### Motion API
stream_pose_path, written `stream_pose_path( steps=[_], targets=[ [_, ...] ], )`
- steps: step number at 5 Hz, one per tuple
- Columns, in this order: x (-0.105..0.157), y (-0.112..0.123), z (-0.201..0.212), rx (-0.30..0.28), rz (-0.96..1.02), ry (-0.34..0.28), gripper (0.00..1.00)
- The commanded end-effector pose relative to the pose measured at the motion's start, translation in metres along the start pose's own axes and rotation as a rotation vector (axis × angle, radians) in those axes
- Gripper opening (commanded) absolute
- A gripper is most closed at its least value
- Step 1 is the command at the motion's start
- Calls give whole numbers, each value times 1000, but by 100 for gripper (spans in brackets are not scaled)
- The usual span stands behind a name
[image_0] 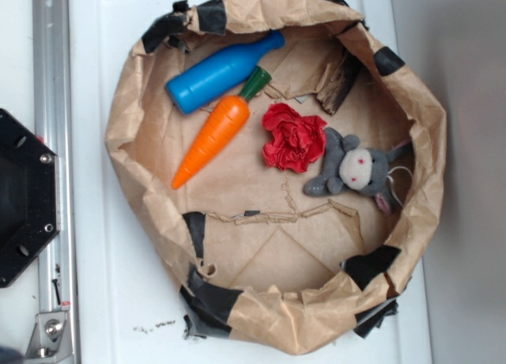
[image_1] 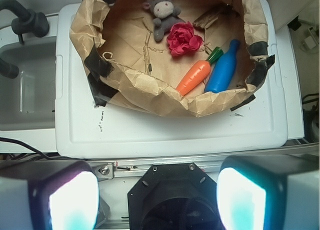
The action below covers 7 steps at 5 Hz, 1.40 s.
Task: Grab the blue bottle.
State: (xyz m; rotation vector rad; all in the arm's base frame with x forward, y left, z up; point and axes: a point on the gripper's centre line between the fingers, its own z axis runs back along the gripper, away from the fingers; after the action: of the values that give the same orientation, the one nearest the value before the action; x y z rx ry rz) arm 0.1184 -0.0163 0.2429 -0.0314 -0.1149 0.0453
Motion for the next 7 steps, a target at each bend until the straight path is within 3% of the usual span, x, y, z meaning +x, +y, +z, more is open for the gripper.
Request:
stream_pose_path(
  steps=[1,3,4,7],
  targets=[
    [0,0,0,0,0,0,100],
    [54,38,-57,-79,194,-79,100],
    [65,65,-87,-42,246,-53,100],
    [65,65,-87,-42,246,-53,100]
  ],
)
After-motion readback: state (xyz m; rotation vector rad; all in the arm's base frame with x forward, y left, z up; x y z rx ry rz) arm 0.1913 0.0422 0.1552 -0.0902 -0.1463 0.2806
